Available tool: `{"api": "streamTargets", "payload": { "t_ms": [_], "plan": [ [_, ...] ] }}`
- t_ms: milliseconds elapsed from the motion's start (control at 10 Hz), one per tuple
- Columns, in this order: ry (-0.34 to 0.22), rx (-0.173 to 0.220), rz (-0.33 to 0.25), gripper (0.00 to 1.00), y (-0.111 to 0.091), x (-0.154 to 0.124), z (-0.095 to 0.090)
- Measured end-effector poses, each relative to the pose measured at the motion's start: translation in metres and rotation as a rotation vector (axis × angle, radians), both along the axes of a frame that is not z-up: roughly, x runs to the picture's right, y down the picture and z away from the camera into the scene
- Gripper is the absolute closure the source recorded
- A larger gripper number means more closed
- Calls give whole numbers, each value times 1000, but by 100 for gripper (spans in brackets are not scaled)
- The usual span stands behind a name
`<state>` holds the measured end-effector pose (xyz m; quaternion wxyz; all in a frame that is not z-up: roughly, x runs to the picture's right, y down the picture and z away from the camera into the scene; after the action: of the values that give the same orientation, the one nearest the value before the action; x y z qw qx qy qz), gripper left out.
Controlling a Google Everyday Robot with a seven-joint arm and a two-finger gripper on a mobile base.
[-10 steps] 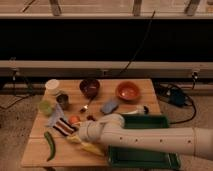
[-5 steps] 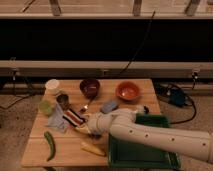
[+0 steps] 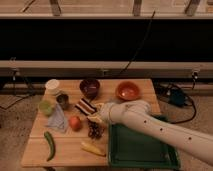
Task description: Wipe red bowl with eraser
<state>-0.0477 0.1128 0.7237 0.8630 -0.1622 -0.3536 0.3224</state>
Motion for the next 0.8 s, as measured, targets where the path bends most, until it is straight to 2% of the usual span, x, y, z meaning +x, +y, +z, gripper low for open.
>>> {"api": "streamTargets", "payload": {
  "t_ms": [200, 800],
  "plan": [
    [24, 7, 18, 100, -12, 8, 0],
    [23, 4, 18, 100, -12, 6, 0]
  ]
}}
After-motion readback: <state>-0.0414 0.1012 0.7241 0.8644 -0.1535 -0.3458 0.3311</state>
